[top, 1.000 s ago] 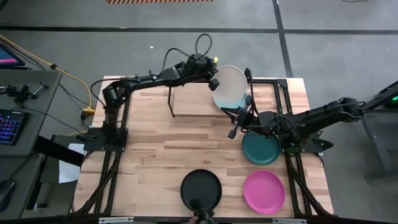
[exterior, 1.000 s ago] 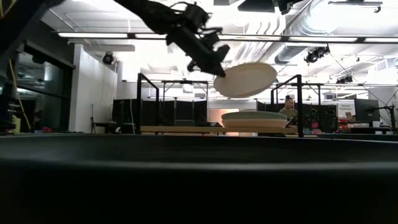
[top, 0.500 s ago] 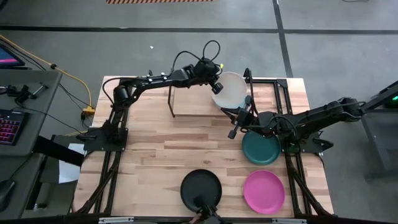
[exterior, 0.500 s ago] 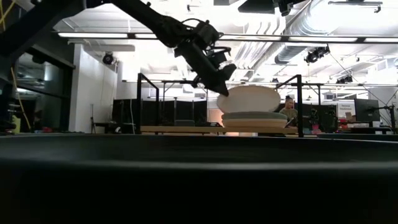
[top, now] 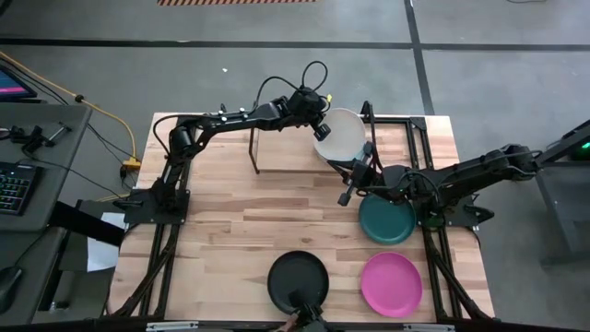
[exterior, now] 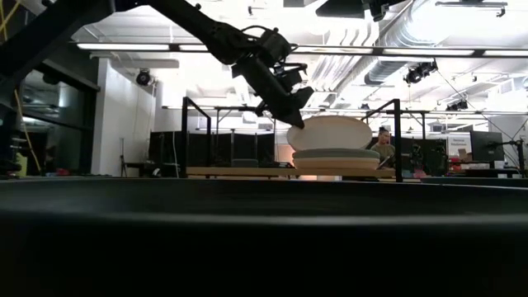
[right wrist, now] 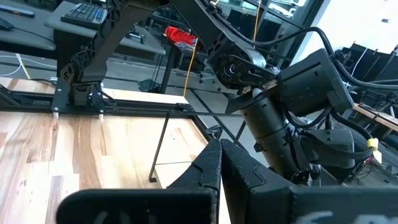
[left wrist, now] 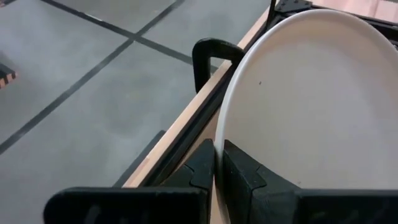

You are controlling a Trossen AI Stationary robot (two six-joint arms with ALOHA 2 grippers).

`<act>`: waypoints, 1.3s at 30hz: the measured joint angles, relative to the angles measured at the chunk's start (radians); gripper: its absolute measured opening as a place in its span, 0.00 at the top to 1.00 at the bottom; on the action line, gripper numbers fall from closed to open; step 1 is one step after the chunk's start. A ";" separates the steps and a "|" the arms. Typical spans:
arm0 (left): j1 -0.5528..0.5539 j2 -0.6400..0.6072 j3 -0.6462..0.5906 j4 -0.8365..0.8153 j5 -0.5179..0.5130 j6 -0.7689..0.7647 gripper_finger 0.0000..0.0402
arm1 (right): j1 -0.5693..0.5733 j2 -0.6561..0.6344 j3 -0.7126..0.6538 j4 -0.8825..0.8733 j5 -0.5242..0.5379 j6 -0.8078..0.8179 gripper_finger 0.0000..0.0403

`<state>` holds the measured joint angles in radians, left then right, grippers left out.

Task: Place and stack plates onto a shelf
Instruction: Stack the white plate on top of the light blue plate on the shelf, then put the dark green plate on the shelf

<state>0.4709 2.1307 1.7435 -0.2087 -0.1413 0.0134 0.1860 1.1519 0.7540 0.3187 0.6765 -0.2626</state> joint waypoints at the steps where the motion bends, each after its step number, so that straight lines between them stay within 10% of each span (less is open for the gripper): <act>1: 0.000 0.000 0.000 -0.001 0.000 0.003 0.97 | 0.000 0.000 0.000 0.000 0.000 0.000 1.00; 24: 0.000 -0.011 -0.001 -0.016 0.053 0.032 0.72 | 0.000 0.000 0.000 -0.002 0.000 0.000 1.00; 33: -0.015 -0.157 -0.016 -0.323 0.235 0.054 0.72 | 0.000 0.000 0.000 -0.056 0.003 0.004 1.00; 39: -0.108 -0.355 -0.252 -0.171 0.270 0.038 0.72 | 0.000 0.000 0.000 -0.070 0.004 0.030 1.00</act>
<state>0.3631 1.7753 1.4911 -0.3796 0.1286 0.0511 0.1863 1.1519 0.7543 0.2484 0.6803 -0.2325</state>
